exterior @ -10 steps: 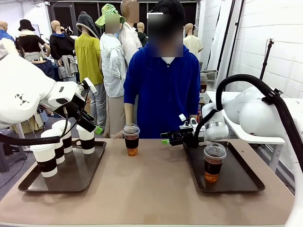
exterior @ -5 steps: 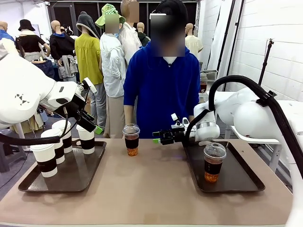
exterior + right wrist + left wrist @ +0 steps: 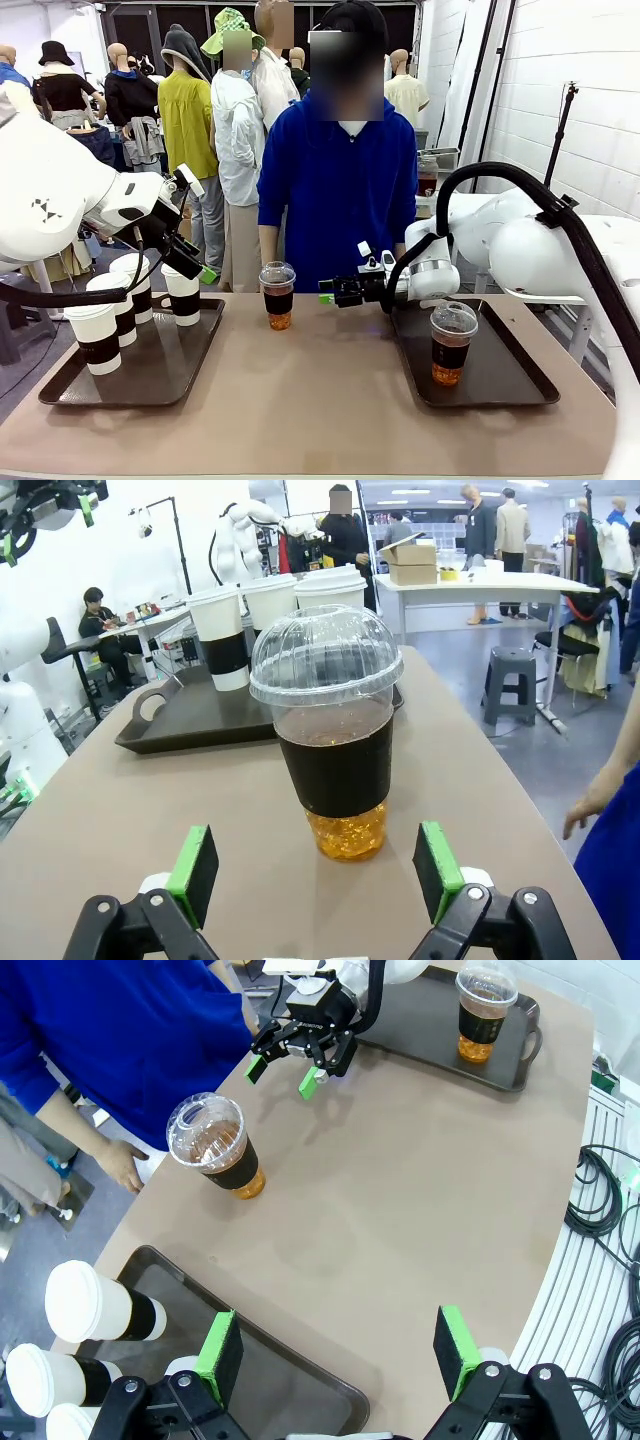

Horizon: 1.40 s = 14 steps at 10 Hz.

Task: Distribute the coffee onto the tray.
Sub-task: Pick up another iced Americano from the middle of the table and place it on the right Handle tray.

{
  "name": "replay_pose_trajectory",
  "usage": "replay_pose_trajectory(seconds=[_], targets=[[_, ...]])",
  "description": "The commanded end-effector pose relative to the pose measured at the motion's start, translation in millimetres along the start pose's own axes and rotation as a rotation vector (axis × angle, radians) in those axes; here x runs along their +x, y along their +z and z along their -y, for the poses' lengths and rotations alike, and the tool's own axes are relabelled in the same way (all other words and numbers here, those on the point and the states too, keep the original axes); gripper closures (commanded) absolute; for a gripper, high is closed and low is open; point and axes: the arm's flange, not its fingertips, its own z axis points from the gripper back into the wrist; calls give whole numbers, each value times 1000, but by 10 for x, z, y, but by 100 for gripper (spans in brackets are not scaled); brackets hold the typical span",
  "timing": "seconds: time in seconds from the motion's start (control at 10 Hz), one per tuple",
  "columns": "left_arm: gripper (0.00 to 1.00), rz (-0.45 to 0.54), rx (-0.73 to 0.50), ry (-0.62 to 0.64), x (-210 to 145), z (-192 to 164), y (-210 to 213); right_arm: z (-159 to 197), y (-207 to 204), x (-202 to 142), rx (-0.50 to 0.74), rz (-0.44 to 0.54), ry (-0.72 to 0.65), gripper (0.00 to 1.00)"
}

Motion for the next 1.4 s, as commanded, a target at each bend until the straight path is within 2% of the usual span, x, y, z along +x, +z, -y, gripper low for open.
replay_pose_trajectory(seconds=[0.0,0.4,1.3], targets=[[0,2,-11,0,-9,-3,7,-12,-34,0,4,-1,0,0],[0,2,-11,0,-9,-3,7,-4,-10,0,2,0,0,0],[0,2,-11,0,-9,-3,7,147,-484,-150,15,-6,25,0]])
